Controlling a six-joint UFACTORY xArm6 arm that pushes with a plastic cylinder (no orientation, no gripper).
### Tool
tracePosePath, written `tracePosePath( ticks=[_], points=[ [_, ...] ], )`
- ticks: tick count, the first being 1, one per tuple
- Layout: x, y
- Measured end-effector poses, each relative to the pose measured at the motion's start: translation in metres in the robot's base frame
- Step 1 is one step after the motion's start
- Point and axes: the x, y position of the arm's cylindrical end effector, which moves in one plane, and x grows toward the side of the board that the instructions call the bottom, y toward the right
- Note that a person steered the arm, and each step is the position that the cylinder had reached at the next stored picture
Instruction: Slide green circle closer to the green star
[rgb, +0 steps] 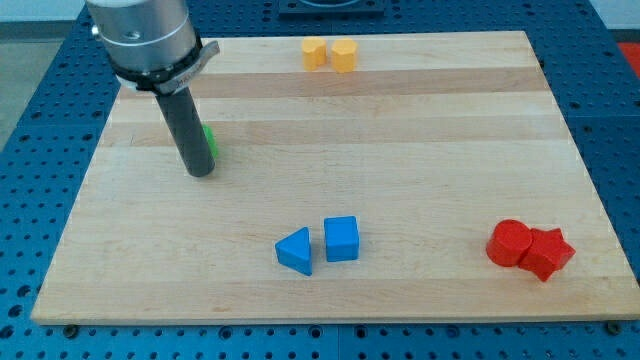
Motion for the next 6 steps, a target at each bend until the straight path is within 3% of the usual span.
tracePosePath(
  ticks=[6],
  points=[
    [-0.13, -0.016]
  ],
)
